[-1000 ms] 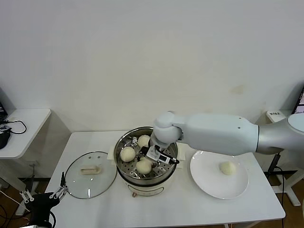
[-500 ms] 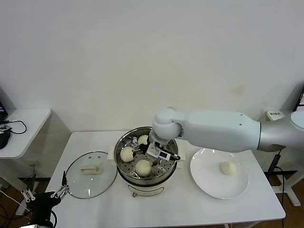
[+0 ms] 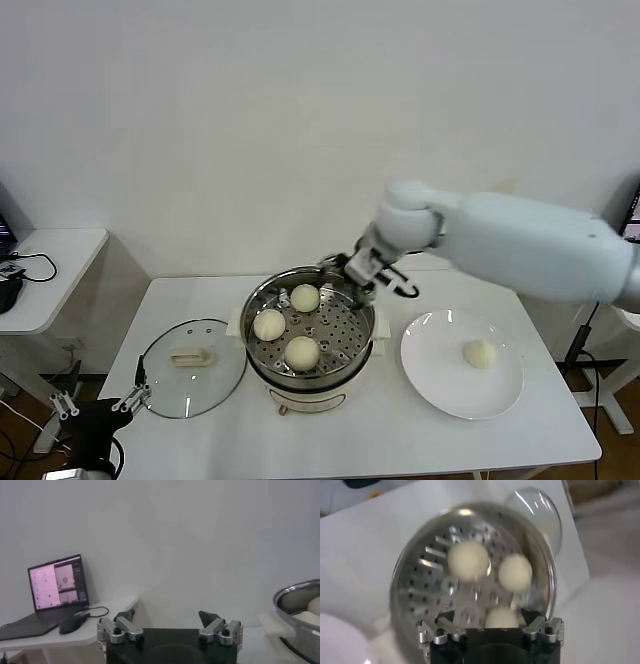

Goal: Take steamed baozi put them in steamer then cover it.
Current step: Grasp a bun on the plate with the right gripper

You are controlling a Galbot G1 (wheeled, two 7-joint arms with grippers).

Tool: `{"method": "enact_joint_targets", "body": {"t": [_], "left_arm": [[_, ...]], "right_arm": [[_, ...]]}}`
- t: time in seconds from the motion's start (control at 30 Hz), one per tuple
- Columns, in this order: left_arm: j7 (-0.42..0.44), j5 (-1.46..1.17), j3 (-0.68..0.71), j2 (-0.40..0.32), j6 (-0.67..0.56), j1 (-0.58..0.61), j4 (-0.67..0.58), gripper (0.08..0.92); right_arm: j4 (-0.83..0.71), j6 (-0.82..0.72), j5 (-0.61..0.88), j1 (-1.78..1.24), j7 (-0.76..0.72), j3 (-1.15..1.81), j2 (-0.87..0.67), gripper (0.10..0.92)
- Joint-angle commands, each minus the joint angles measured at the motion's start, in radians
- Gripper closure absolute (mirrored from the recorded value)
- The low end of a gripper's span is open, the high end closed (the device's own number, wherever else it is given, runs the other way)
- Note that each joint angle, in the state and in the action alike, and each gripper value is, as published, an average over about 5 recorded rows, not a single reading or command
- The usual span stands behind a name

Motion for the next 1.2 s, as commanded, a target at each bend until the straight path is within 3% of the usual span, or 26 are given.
{"method": "enact_joint_targets", "body": {"t": [0.03, 0.23, 0.5, 0.73, 1.2], "left_arm": [[0.002, 0.001, 0.019, 0.007, 0.003, -0.006, -0.002, 0.177], [0.002, 0.001, 0.036, 0.013, 0.002, -0.014, 0.004, 0.177], [0.004, 0.011, 0.041, 0.015, 0.005, -0.008, 0.000, 0.177], [0.006, 0.016, 0.037, 0.012, 0.009, -0.002, -0.001, 0.177], [0.007, 0.021, 0.037, 0.001, 0.005, 0.000, 0.018, 0.177]], "right_arm": [[0.008, -0.215, 0.048, -0.034, -0.042, 0.051, -0.335, 0.202], [0.037, -0.220, -0.016, -0.183, -0.032, 0.108, -0.462, 0.203], [-0.015, -0.193, -0.160, -0.635, -0.005, 0.457, -0.521, 0.203], [-0.143, -0.152, -0.279, -0.808, -0.004, 0.616, -0.475, 0.203], [-0.297, -0.147, -0.343, -0.828, 0.010, 0.617, -0.325, 0.203]]}}
